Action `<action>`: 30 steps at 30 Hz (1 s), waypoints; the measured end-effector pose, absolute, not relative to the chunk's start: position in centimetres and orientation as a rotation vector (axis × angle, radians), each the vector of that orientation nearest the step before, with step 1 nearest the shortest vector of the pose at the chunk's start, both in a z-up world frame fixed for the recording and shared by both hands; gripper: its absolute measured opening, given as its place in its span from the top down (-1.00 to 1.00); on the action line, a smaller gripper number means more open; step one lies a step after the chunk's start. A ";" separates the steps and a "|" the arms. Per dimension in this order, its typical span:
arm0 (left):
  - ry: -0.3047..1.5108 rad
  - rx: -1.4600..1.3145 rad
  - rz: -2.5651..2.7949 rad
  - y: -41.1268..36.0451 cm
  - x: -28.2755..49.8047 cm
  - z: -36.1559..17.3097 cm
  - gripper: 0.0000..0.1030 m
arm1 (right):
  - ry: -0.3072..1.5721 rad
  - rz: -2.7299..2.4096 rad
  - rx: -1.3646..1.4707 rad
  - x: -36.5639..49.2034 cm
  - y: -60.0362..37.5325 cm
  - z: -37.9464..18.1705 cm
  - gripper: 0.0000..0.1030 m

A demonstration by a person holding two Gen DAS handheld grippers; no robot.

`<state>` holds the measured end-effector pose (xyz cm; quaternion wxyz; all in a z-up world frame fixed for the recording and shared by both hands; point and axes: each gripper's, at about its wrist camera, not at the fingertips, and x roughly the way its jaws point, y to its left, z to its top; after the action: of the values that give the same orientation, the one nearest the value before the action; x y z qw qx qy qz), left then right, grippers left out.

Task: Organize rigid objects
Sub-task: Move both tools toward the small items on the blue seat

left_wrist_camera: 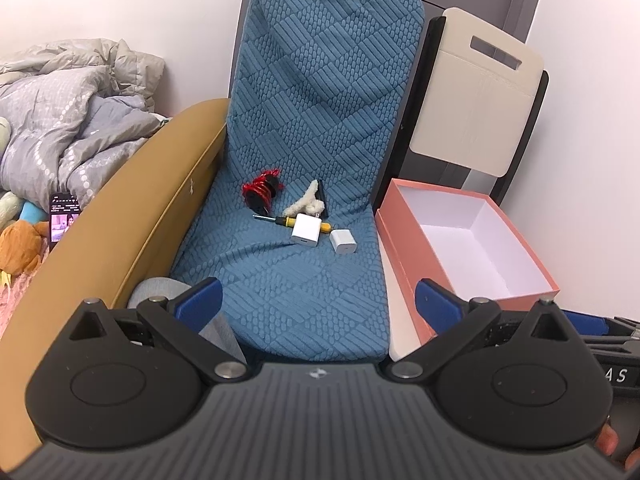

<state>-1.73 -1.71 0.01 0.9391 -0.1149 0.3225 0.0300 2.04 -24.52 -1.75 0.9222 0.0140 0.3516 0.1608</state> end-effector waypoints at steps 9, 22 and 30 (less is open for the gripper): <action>0.663 -0.239 0.059 -1.8 -1.7 -0.4 -1.00 | 0.729 0.331 0.034 1.9 -24.5 -2.0 -1.00; 0.688 -0.230 0.056 -1.7 -0.3 -1.6 -1.00 | 0.754 0.331 0.049 2.9 -24.5 -3.2 -1.00; 0.726 -0.217 0.050 -1.6 2.4 -3.1 -1.00 | 0.793 0.325 0.052 4.5 -23.9 -4.7 -1.00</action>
<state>2.40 -1.60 -3.11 0.9288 -0.1060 0.3542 0.0245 4.47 -23.88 -4.68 0.9092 0.0252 0.3846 0.1576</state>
